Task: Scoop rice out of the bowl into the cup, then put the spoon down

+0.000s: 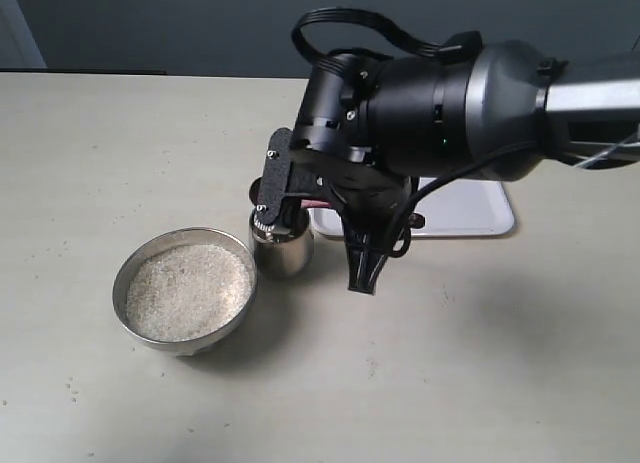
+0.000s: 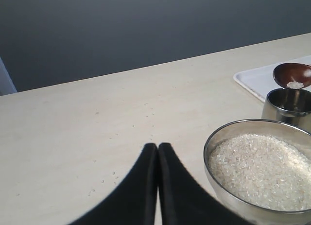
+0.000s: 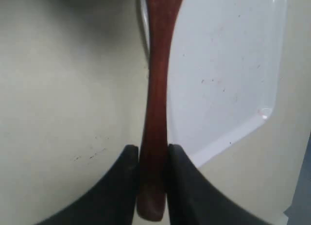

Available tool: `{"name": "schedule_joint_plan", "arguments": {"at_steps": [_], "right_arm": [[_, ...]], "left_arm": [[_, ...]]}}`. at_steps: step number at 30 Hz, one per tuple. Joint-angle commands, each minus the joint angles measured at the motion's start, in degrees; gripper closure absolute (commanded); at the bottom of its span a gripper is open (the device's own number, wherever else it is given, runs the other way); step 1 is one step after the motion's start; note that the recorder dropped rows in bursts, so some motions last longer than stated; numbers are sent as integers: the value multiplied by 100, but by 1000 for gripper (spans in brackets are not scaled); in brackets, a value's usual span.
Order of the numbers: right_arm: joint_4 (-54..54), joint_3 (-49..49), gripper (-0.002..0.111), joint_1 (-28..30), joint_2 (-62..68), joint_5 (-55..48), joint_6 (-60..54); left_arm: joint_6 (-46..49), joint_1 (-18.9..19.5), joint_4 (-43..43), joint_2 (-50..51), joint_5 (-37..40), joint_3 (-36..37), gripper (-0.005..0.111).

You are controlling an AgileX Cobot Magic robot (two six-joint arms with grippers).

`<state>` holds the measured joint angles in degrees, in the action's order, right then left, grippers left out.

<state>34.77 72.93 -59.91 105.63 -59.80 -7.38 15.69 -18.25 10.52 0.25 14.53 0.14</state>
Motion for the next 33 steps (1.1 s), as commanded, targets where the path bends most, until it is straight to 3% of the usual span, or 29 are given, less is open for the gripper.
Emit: {"name": "schedule_joint_plan", "arguments": {"at_steps": [1,23,33], "right_arm": [[482,-84,109,-17,8,57,434],[1263,-638,109,-17,25,596,1035],[1917,-867,109,-345,51,769,1614]], "left_arm": [[-13,-13,-6,-25,-85,-14,106],[-13,-13,-6,-25,-85,-14,106],[-13,-13,-6,-25,-85,-14,106]]}}
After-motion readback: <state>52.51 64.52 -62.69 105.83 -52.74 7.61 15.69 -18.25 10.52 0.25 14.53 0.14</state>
